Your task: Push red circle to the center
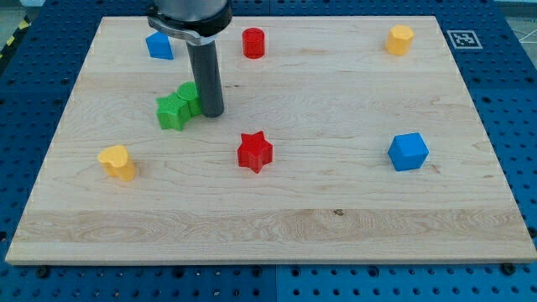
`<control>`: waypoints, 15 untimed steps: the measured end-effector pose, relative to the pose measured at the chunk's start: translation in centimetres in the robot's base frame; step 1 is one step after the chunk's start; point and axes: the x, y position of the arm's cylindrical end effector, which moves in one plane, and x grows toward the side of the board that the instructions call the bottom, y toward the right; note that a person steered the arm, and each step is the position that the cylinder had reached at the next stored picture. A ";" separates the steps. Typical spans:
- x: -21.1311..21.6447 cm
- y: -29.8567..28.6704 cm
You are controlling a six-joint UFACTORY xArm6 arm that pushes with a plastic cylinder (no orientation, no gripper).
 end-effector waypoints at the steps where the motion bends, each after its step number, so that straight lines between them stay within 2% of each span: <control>1: -0.1 0.7; 2: -1.2 1.7; 4: -6.4 2.7; 8: -17.7 0.6; 9: -18.2 1.3; 11: -15.0 3.6; 13: -16.8 6.4; 15: -15.0 8.6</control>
